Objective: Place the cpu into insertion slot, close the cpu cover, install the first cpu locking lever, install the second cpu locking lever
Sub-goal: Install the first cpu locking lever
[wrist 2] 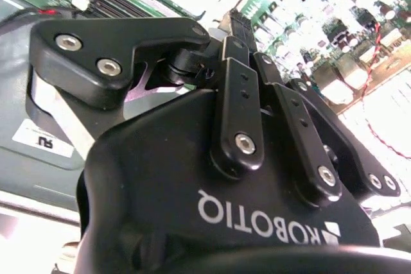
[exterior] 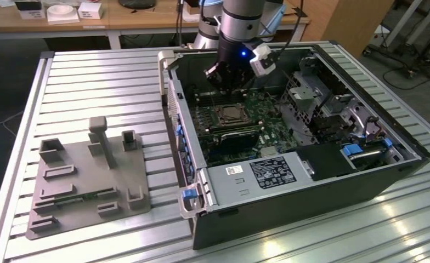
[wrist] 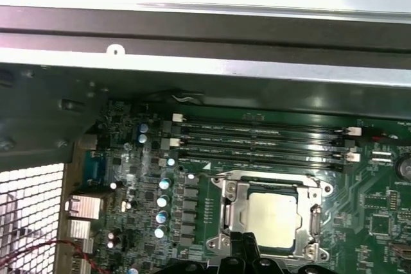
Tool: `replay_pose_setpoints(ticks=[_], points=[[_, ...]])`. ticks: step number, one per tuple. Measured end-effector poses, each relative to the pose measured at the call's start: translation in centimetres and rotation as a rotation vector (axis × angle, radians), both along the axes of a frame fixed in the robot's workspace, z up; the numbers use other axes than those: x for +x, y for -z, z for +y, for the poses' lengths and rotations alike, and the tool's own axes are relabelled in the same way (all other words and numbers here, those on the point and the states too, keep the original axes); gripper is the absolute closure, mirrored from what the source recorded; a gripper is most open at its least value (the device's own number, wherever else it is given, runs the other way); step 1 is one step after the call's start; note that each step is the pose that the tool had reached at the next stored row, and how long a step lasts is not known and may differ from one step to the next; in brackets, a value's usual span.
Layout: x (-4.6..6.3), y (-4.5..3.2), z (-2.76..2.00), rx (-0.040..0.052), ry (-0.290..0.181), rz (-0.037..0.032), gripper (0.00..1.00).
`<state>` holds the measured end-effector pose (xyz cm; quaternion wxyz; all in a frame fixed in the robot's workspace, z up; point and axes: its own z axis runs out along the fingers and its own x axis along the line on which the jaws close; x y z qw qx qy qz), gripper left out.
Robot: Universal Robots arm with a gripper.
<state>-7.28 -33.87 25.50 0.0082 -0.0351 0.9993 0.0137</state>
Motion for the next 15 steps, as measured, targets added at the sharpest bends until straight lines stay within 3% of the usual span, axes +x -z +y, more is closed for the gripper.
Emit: replay_pose_setpoints(ticks=[10, 15], points=[[-1.9, 0.0, 0.0, 0.0, 0.003, 0.0, 0.89], [-2.3, -0.01, -0.01, -0.0029, 0.033, 0.0002, 0.89]])
